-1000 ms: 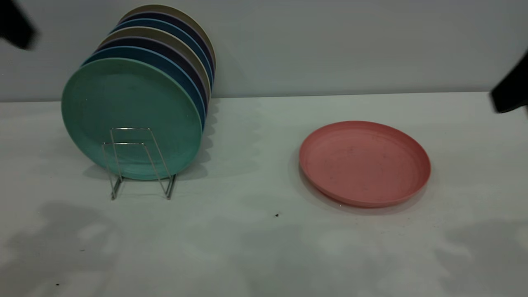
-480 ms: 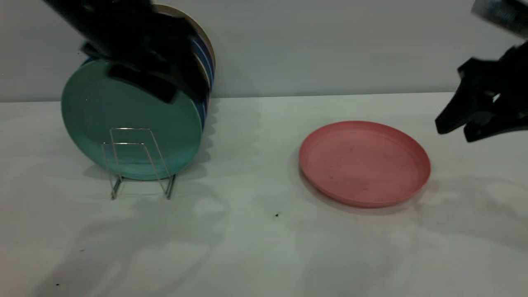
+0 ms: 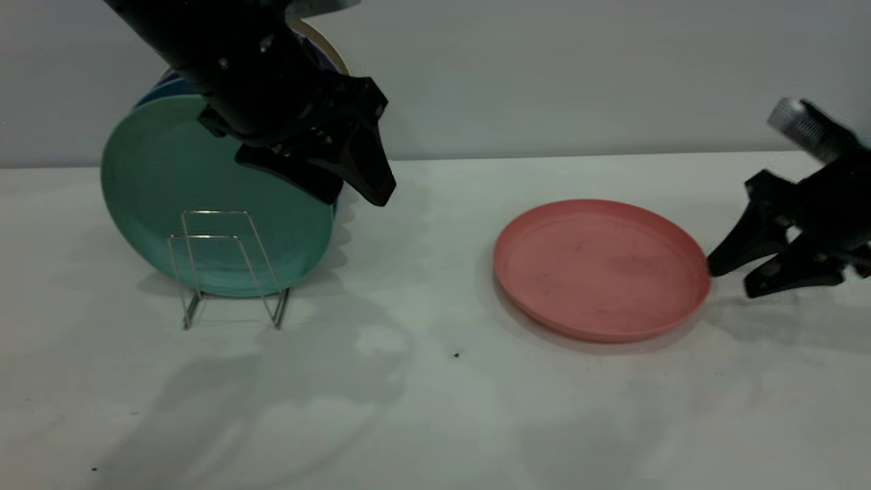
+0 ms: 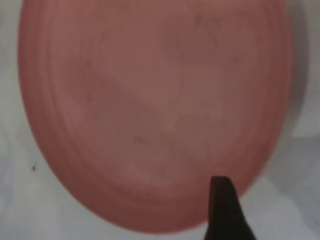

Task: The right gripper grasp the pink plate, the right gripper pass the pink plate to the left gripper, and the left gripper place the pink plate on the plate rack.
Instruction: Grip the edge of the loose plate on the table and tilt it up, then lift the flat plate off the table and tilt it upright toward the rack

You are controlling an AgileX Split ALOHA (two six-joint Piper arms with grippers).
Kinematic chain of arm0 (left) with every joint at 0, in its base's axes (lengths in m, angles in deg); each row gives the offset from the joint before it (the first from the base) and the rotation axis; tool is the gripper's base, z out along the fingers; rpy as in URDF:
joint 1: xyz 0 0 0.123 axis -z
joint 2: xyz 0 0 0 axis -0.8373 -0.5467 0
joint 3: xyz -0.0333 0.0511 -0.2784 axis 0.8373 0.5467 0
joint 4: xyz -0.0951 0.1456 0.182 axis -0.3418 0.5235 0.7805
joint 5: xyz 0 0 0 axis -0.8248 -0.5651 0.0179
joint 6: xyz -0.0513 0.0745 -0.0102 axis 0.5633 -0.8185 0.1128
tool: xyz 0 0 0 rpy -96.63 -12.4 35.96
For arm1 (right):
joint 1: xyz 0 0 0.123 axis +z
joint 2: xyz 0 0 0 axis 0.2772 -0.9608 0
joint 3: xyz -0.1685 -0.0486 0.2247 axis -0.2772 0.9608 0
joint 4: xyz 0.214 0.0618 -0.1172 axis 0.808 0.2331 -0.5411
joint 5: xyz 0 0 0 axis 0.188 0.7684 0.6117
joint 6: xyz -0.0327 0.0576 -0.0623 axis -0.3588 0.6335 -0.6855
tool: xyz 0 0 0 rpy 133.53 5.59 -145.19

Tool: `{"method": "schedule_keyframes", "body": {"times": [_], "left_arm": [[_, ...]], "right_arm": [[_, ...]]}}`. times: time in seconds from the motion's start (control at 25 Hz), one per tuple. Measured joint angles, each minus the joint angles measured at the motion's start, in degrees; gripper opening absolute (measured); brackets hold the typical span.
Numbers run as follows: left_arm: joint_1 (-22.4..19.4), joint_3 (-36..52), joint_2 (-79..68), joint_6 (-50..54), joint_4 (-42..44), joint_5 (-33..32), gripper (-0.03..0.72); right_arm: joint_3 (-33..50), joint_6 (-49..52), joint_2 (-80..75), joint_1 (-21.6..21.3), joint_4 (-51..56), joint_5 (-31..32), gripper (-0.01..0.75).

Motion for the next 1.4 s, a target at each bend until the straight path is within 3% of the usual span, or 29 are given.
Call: {"method": "schedule_keyframes", "body": {"times": [0.6, 0.72, 0.88, 0.96, 1.16, 1.4], "left_arm": [[0.1, -0.1, -0.3, 0.1, -0.1, 0.2, 0.530], [0.1, -0.1, -0.6, 0.1, -0.1, 0.8, 0.530], [0.1, -0.1, -0.6, 0.1, -0.3, 2.3, 0.530], [0.1, -0.1, -0.6, 0.3, -1.5, 2.5, 0.530], [0.1, -0.1, -1.6, 0.5, -7.7, 3.1, 0.530], [0.6, -0.1, -4.3, -2.0, -12.4, 5.0, 0.530]], "right_arm": [[-3.4, -5.0, -7.9, 1.6, 12.8, 3.2, 0.452], [-3.4, -5.4, -8.5, 2.7, 14.2, 2.6, 0.370], [-3.5, -7.9, -8.9, 3.2, 14.2, 1.9, 0.087], [-3.5, -13.2, -8.9, 3.2, 14.3, 3.4, 0.030], [-3.4, -23.2, -7.0, 3.7, 13.9, 11.7, 0.020], [-3.4, -25.1, -3.6, 4.8, 12.9, 17.3, 0.019]]}}
